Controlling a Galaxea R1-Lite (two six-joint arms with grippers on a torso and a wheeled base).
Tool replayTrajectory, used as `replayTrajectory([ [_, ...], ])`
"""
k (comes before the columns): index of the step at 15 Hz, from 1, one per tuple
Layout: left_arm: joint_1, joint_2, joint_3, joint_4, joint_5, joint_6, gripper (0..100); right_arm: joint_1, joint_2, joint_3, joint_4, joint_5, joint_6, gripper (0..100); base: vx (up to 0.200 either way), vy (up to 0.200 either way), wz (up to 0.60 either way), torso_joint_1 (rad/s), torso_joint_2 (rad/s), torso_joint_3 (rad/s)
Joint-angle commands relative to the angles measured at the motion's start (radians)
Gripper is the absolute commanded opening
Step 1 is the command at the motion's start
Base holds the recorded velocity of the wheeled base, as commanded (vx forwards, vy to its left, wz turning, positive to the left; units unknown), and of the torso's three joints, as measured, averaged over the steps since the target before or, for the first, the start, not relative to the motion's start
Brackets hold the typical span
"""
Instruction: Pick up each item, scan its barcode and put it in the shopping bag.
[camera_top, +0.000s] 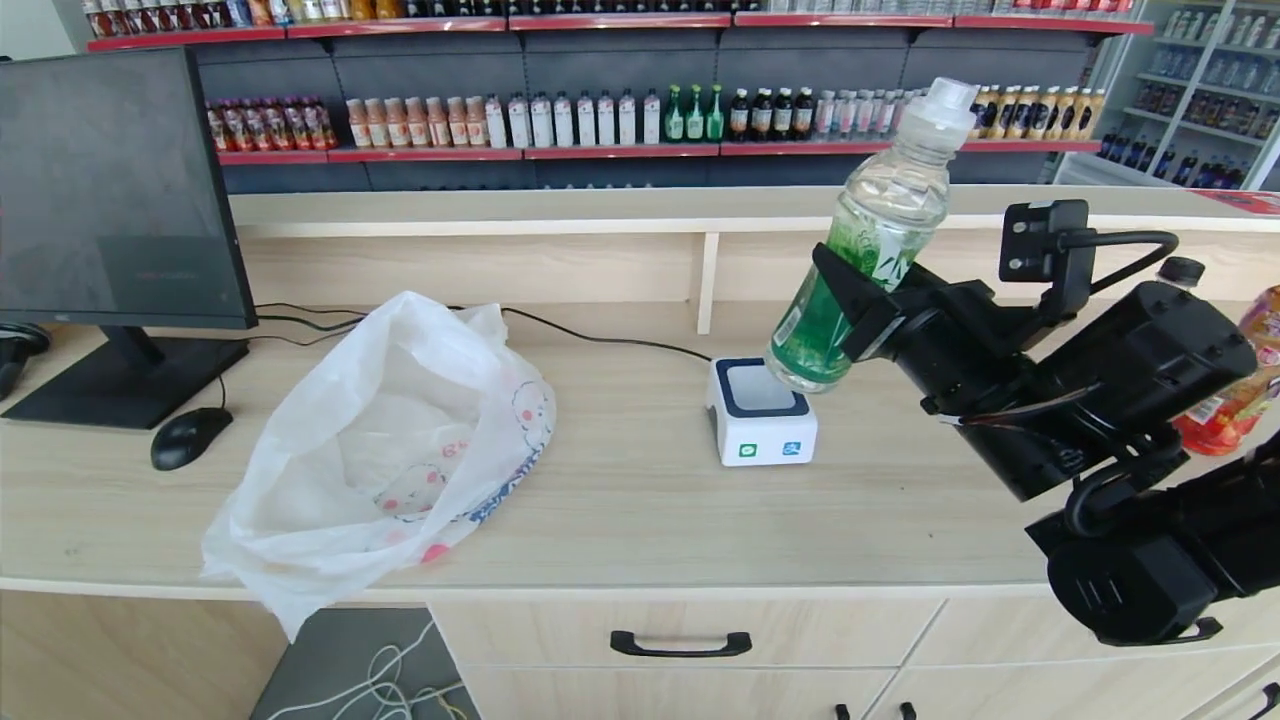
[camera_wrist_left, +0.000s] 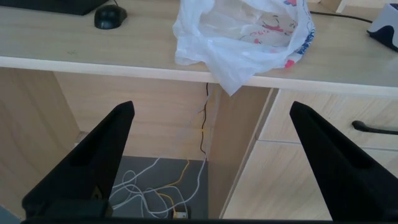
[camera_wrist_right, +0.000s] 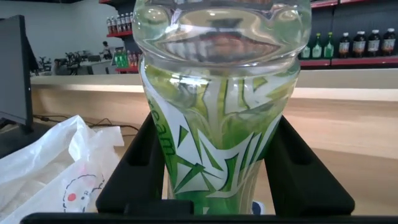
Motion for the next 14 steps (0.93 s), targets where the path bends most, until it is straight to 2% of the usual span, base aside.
replayTrajectory([
  [1, 0.0, 0.0, 0.0, 0.0, 0.001, -0.001, 100, 0.001, -0.007, 0.0, 0.0, 0.0, 0.0, 0, 0.0, 0.2, 0.0, -0.002, 0.0, -0.002],
  [2, 0.0, 0.0, 0.0, 0.0, 0.001, -0.001, 100, 0.001, -0.009, 0.0, 0.0, 0.001, 0.0, 0, 0.0, 0.2, 0.0, -0.002, 0.0, 0.002],
  [6, 0.0, 0.0, 0.0, 0.0, 0.001, -0.001, 100, -0.041, -0.022, 0.008, 0.0, 0.037, -0.038, 0, 0.0, 0.0, 0.0, 0.0, 0.0, 0.0],
  [8, -0.002, 0.0, 0.0, 0.0, 0.001, -0.001, 100, -0.087, -0.021, 0.009, 0.0, 0.147, -0.124, 0, 0.0, 0.0, 0.0, 0.0, 0.0, 0.0],
  [12, 0.0, 0.0, 0.0, -0.001, -0.001, -0.001, 100, -0.087, -0.002, 0.017, 0.0, 0.176, -0.219, 0, 0.0, 0.0, 0.0, 0.0, 0.0, 0.0],
  [13, 0.0, 0.0, 0.0, -0.003, -0.001, 0.001, 100, -0.099, 0.016, 0.003, 0.0, 0.303, -0.342, 0, 0.0, 0.0, 0.0, 0.0, 0.0, 0.0],
  [14, -0.002, 0.0, 0.0, -0.003, -0.001, 0.002, 100, -0.114, 0.033, -0.003, 0.0, 0.351, -0.385, 0, 0.0, 0.0, 0.0, 0.0, 0.0, 0.0],
])
